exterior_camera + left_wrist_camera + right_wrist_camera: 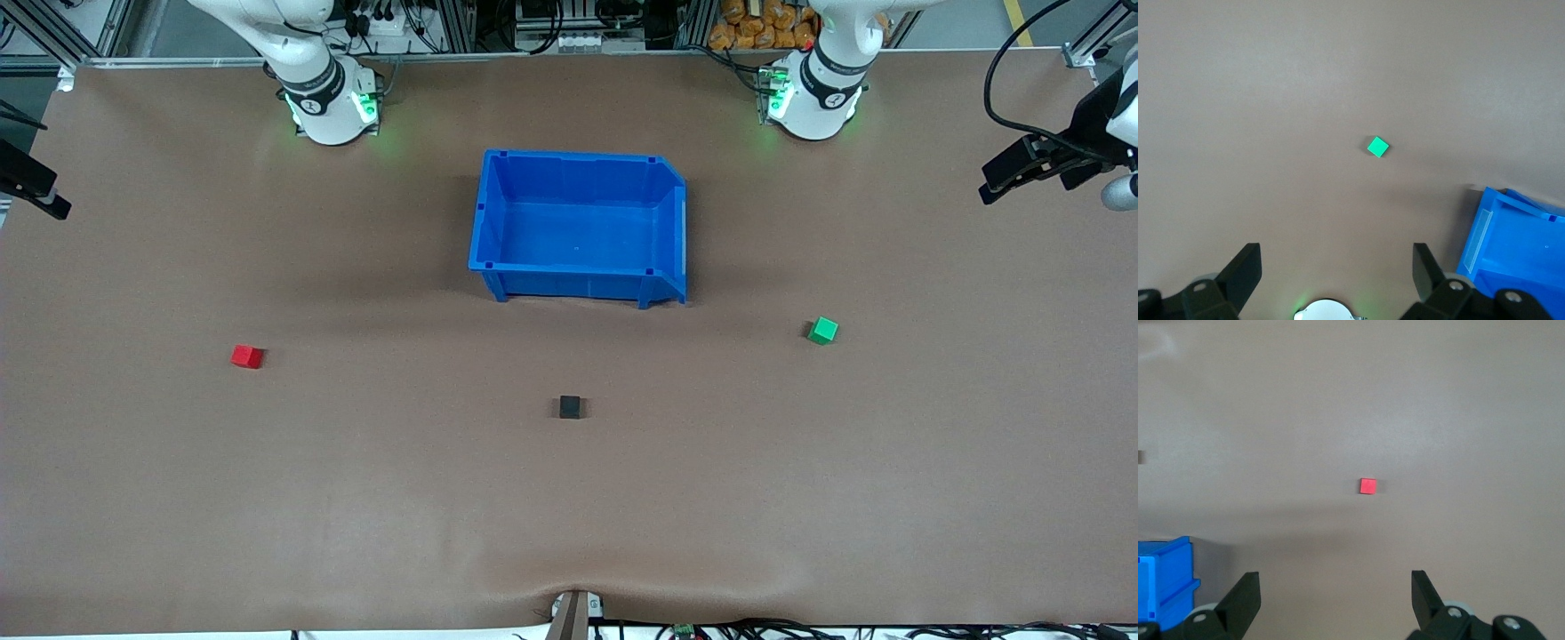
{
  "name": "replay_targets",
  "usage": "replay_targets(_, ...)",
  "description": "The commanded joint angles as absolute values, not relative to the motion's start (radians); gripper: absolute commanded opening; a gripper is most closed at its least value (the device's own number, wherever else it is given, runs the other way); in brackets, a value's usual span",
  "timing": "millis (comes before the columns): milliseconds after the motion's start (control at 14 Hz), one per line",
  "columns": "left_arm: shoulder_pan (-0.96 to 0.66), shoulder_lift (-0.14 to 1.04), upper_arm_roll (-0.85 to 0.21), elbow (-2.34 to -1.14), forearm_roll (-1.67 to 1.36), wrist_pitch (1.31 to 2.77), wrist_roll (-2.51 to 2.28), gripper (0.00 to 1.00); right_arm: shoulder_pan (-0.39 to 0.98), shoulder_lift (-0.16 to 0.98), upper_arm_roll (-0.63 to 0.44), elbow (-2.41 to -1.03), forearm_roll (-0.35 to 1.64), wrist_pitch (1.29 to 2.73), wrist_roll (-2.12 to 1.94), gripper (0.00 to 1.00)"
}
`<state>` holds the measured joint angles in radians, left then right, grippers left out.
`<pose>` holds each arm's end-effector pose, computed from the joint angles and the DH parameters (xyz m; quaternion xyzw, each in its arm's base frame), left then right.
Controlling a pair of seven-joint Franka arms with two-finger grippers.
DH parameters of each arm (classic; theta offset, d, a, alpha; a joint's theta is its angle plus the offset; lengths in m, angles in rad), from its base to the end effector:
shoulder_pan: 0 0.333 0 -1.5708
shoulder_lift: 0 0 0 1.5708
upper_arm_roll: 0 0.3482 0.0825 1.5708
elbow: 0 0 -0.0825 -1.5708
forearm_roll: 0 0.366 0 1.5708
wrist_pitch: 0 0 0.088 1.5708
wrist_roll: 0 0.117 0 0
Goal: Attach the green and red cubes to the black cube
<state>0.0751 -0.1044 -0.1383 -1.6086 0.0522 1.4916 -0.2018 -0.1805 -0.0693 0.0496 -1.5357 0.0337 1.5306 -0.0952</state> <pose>0.4914 -0.0292 0.6762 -0.9969 -0.0715 0.0023 0.0338 0.5053 -0.0612 0.6952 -0.9992 0.0166 -0.0335 0.0114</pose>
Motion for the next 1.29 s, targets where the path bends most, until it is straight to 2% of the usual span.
replay_targets(0,0.08,-0.106,-0.144,-1.591,0.052,1.47,-0.183,1.0,-0.183,-0.066,0.052,-1.52,0.034,1.528,-0.107,1.0)
replay_targets(429,0.084,-0.084,-0.143,-1.591,0.04,1.47,-0.176,1.0,-0.195,-0.043,0.051,-1.522,0.047,1.528,-0.107,1.0)
replay_targets(571,0.087,-0.06,-0.141,-1.591,0.037,1.47,-0.158,1.0,-0.192,0.059,0.051,-1.52,0.031,1.535,-0.115,1.0)
replay_targets(857,0.084,-0.014,-0.141,-1.591,0.04,1.486,-0.147,1.0,-0.187,0.123,0.048,-1.485,-0.044,1.571,-0.117,1.0)
replay_targets(1071,0.086,0.029,-0.141,-1.594,0.038,1.512,-0.149,1.0,-0.179,0.271,0.051,-1.48,-0.098,1.66,-0.103,1.0)
replay_targets(1214,0.087,0.06,-0.141,-1.601,0.038,1.537,-0.149,1.0,-0.228,0.299,0.046,-1.479,-0.084,1.664,-0.115,1.0)
